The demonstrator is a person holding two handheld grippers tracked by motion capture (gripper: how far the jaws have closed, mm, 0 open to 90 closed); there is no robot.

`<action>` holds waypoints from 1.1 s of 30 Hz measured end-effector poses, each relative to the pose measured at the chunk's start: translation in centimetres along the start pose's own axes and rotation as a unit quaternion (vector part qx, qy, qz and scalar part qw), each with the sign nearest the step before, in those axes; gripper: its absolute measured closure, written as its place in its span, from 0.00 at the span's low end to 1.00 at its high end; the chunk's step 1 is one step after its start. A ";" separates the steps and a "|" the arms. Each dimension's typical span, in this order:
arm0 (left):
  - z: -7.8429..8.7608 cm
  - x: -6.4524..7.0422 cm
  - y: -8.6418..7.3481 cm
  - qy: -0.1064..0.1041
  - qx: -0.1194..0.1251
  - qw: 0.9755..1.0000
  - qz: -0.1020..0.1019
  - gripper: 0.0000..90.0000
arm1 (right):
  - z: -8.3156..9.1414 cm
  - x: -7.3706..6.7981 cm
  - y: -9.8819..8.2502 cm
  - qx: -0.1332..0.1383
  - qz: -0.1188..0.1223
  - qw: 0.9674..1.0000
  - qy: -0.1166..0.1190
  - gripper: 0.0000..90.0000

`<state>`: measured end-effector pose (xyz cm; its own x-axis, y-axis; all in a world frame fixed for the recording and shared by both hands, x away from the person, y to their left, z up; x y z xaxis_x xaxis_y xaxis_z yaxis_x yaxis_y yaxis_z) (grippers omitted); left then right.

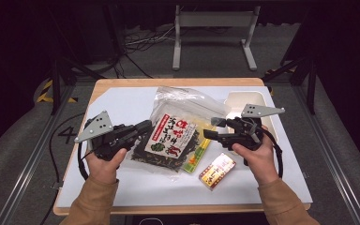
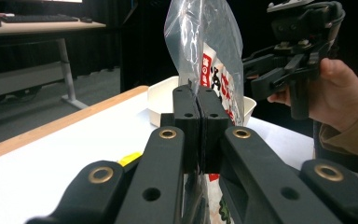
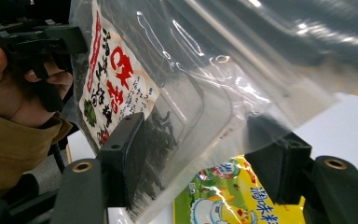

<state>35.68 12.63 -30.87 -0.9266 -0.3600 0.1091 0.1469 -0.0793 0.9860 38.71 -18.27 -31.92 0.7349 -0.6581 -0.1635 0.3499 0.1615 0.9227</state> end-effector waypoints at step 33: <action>-0.1 -0.7 -0.7 0.001 0.017 0.999 0.029 0.88 | 1.5 -2.4 2.8 0.033 0.039 0.998 0.031 0.93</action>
<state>36.29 12.87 -31.68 -0.9160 -0.3657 0.1653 0.1876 -0.0260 0.9819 37.07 -17.33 -28.42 0.7936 -0.5985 -0.1096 0.2528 0.1606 0.9541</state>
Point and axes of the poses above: each handheld gripper's, and its own axes: z roughly backward along the jaws, y roughly out of its top, x roughly to its right, the point moved 4 cm from there along -z, roughly forward along the jaws, and after that the axes turned 10 degrees about -y, right-handed, at the moved point
